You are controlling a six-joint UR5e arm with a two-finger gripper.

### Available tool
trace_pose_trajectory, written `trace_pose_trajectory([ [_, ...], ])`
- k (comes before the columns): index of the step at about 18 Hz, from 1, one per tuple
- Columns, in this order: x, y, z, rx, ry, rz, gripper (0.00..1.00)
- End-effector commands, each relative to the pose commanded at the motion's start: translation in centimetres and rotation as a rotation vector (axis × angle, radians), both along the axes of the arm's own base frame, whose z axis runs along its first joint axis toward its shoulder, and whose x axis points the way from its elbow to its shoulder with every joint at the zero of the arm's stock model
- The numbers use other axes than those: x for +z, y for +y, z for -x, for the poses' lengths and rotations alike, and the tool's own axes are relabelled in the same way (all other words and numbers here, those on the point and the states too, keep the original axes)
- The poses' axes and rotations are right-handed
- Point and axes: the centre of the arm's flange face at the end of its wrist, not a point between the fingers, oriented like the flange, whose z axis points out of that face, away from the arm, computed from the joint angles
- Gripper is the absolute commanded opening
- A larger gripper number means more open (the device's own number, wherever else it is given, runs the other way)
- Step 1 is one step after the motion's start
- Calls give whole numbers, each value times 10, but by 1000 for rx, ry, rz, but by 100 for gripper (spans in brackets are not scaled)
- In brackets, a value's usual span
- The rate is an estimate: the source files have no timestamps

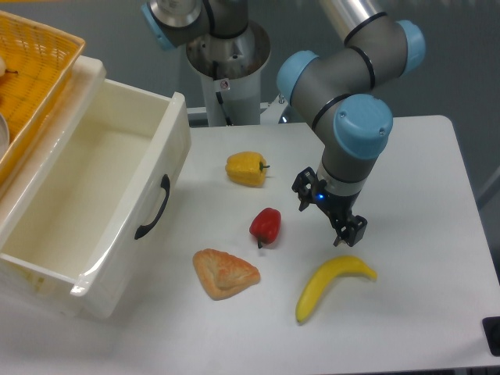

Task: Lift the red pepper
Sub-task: 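Move the open gripper over the red bell pepper and lower it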

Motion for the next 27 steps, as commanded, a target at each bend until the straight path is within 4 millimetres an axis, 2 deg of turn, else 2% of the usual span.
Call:
trace_pose_trajectory([
  [4,-13,-2,-7,2,-18,13,100],
  [9,-53,-13,-33,14,-60,48,100],
  [13,-57,-22,-54,98,-84,71,100],
  [16,-66,-27,-61,181,-107,92,100],
  [25,-85,-23,-79,285,-157,121,100],
  [27,-89,-17,-84,306,-175,116,100],
])
